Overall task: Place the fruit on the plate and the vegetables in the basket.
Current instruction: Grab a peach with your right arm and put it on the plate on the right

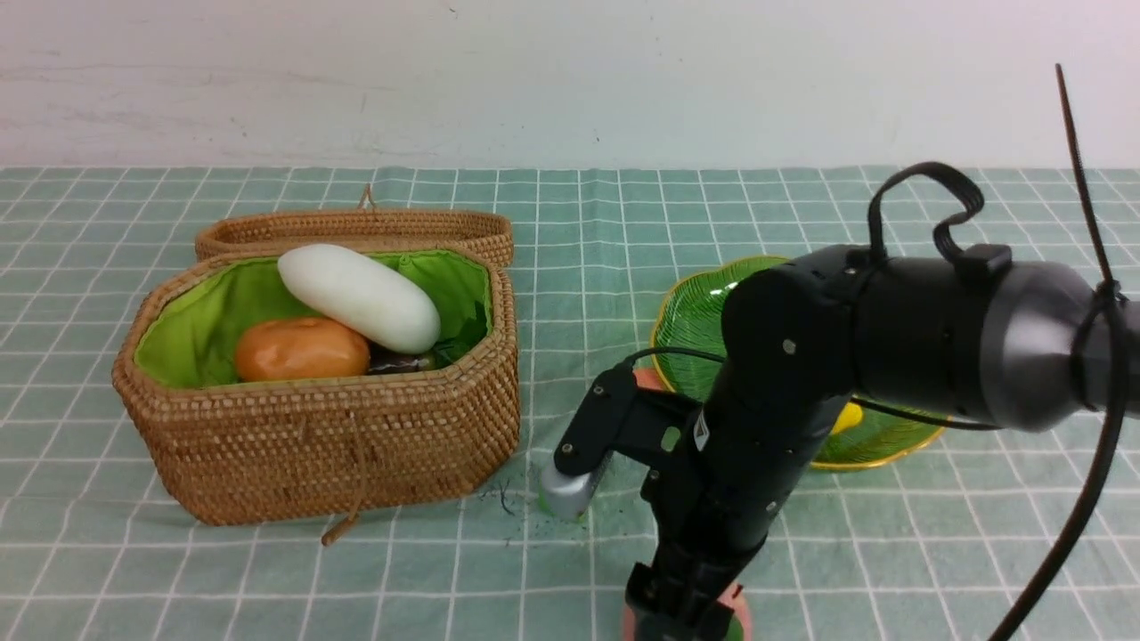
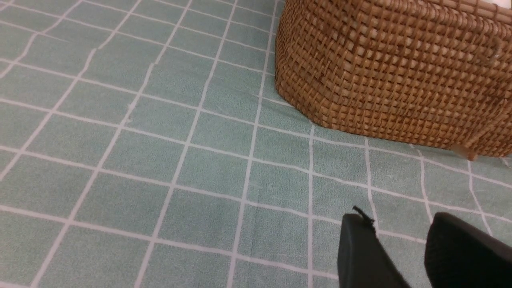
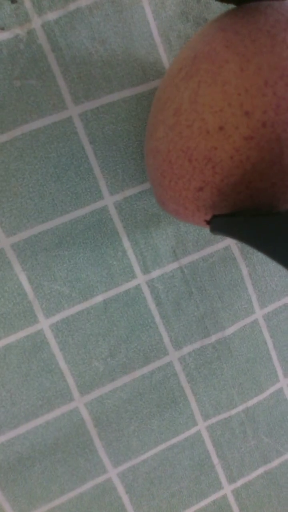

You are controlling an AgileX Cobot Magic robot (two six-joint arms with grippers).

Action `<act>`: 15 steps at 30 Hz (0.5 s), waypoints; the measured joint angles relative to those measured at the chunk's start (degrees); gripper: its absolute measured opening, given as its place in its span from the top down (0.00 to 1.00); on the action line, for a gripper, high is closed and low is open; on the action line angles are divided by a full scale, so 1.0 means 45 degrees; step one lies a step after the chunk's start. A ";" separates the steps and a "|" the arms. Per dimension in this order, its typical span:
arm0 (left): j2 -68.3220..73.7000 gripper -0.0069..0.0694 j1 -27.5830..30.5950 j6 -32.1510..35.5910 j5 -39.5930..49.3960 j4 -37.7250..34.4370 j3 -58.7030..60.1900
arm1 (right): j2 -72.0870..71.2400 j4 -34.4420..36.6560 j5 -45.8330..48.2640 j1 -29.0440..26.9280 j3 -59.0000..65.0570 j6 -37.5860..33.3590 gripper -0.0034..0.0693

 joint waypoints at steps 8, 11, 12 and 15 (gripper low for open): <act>0.0000 0.60 0.0000 0.0000 0.0000 0.0000 0.0000 | -0.0129 -0.0425 0.0386 0.0015 -0.0036 0.0028 0.09; 0.0000 0.60 0.0000 0.0000 0.0000 0.0000 0.0000 | -0.0265 -0.0590 0.0520 0.0015 0.0042 0.0028 0.09; 0.0000 0.60 0.0000 0.0000 0.0000 0.0000 0.0000 | -0.0294 -0.0658 0.0564 0.0015 0.0053 0.0028 0.09; 0.0000 0.60 0.0000 0.0000 0.0000 0.0000 0.0000 | -0.0408 -0.0781 0.0619 0.0015 0.0109 0.0028 0.10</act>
